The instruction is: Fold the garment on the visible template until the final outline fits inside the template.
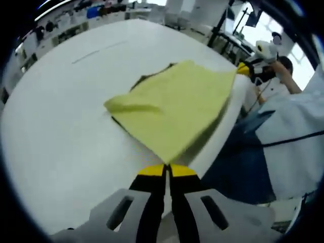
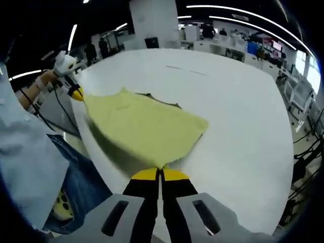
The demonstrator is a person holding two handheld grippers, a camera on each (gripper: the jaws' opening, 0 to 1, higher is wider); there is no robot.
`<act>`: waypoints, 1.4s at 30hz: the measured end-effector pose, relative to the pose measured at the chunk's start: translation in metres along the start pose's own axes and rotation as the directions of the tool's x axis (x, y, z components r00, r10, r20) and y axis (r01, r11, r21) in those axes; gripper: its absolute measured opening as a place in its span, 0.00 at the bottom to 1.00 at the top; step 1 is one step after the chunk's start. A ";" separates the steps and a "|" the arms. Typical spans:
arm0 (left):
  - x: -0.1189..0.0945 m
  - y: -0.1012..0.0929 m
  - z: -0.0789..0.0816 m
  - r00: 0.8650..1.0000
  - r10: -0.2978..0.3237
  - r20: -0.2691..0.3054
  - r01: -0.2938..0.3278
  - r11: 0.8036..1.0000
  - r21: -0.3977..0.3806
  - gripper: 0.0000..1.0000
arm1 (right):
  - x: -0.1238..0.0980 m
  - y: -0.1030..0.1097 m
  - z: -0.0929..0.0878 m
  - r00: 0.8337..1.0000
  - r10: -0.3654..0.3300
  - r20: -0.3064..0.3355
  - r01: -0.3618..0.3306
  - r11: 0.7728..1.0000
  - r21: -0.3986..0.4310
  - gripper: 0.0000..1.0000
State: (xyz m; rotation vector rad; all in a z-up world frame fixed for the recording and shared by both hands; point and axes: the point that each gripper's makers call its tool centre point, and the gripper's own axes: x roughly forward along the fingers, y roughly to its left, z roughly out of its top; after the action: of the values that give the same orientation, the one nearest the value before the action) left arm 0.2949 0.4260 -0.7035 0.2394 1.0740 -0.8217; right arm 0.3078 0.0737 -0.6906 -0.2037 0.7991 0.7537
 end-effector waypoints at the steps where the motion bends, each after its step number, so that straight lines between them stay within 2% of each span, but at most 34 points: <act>1: 0.001 -0.001 -0.002 1.000 0.001 -0.010 -0.001 1.000 0.004 0.00 | 0.001 0.001 -0.002 1.000 0.002 -0.004 -0.002 1.000 0.006 0.02; 9: 0.012 -0.002 -0.019 0.994 0.022 -0.106 -0.019 0.999 0.028 0.00 | 0.007 0.005 -0.025 0.999 0.022 -0.044 -0.020 0.999 0.046 0.02; 12: 0.014 -0.015 -0.019 0.991 0.020 -0.131 -0.015 0.999 0.037 0.00 | 0.007 0.007 -0.032 0.998 0.030 -0.051 -0.027 0.998 0.063 0.02; 17: 0.020 -0.017 -0.029 0.986 0.028 -0.167 -0.022 0.999 0.036 0.00 | 0.011 0.010 -0.041 0.997 0.036 -0.067 -0.031 0.996 0.080 0.02; 22: 0.028 -0.020 -0.043 0.975 0.033 -0.220 -0.025 0.999 0.038 0.00 | 0.014 0.013 -0.052 0.995 0.046 -0.091 -0.037 0.995 0.097 0.02; 33: 0.027 -0.019 -0.053 0.976 0.027 -0.218 -0.030 0.999 -0.012 0.00 | 0.016 0.023 -0.070 0.989 0.081 -0.126 -0.064 0.989 0.137 0.02; 42: 0.031 -0.022 -0.062 0.971 0.017 -0.240 -0.024 0.999 -0.027 0.00 | 0.018 0.027 -0.080 0.985 0.088 -0.151 -0.065 0.987 0.150 0.02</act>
State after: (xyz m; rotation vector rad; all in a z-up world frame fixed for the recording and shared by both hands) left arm 0.2441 0.4306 -0.7551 0.3309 1.3075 -0.7707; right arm 0.2518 0.0680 -0.7558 -0.1034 1.0127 0.7555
